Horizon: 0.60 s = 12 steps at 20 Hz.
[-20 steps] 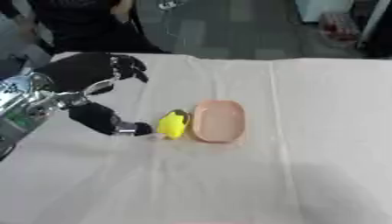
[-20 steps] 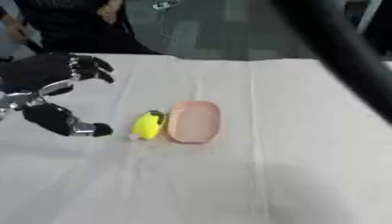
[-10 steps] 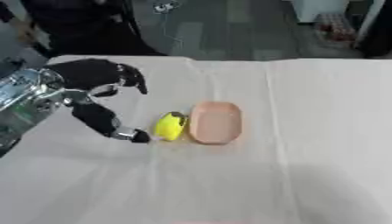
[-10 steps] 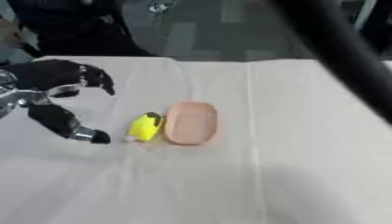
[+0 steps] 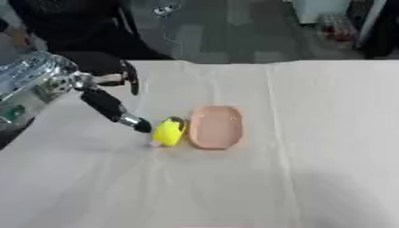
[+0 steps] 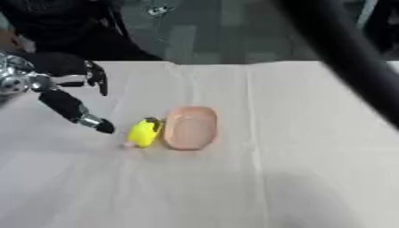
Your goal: Pick up objects on the table and place them in the box.
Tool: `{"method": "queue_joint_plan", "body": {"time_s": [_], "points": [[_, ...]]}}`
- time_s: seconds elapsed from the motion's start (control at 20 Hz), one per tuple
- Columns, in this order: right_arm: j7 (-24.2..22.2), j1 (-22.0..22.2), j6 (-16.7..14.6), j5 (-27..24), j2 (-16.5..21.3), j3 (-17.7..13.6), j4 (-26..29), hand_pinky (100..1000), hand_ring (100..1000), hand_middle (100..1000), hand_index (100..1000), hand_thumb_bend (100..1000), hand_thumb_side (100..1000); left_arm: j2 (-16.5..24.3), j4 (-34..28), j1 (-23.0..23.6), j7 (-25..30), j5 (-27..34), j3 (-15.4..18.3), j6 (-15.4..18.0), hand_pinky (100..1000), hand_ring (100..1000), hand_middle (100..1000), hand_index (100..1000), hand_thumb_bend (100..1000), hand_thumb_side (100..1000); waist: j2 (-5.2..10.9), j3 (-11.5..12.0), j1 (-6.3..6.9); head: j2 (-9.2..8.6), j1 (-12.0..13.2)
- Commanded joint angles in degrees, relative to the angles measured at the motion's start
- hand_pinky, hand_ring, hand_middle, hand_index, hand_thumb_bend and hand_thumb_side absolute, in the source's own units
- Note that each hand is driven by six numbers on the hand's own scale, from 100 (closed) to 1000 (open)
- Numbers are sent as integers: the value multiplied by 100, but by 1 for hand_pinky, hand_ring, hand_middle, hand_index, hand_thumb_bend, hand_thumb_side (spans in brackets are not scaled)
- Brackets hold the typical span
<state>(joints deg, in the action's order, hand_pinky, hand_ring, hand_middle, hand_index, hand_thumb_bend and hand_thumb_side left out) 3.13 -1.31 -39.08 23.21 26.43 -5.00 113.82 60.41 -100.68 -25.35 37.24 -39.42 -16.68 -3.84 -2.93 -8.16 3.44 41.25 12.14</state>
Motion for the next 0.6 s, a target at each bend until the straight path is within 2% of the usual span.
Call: {"method": "queue_joint_plan", "body": {"time_s": [0.05,0.25,0.3,0.45,0.5,0.55,0.6], "points": [[-59,-96,-6,-93,155,-50,77,358,494,498,541,100,1000,98,180,-177,65,-122,-40,82,738,764,775,742,756,927,38,-23,-2,-95,68],[-115,-137,-14,-182,172,-60,77,358,494,498,541,100,1000,-31,369,-380,176,-56,-160,123,737,764,777,744,774,934,34,-54,9,-103,64],[-130,-144,-17,-201,177,-60,77,358,494,498,541,100,1000,-42,385,-435,211,-97,-200,105,726,768,780,733,830,956,37,-59,14,-96,75],[-164,-157,-20,-250,192,-66,77,358,494,498,541,100,1000,-95,400,-601,327,-376,-365,-26,709,763,777,720,844,959,46,-74,22,-89,102],[-171,-160,-20,-265,197,-71,77,358,494,498,541,100,1000,-118,406,-651,368,-467,-418,-67,678,752,778,700,850,966,50,-79,24,-89,107],[-178,-164,-21,-281,203,-75,77,358,494,498,541,100,1000,-147,423,-708,421,-570,-477,-106,680,753,779,703,824,953,53,-87,26,-88,115],[-187,-167,-24,-296,209,-77,77,358,494,498,540,100,1000,-181,447,-764,475,-667,-529,-136,666,748,777,687,859,982,56,-93,28,-91,122]]}}
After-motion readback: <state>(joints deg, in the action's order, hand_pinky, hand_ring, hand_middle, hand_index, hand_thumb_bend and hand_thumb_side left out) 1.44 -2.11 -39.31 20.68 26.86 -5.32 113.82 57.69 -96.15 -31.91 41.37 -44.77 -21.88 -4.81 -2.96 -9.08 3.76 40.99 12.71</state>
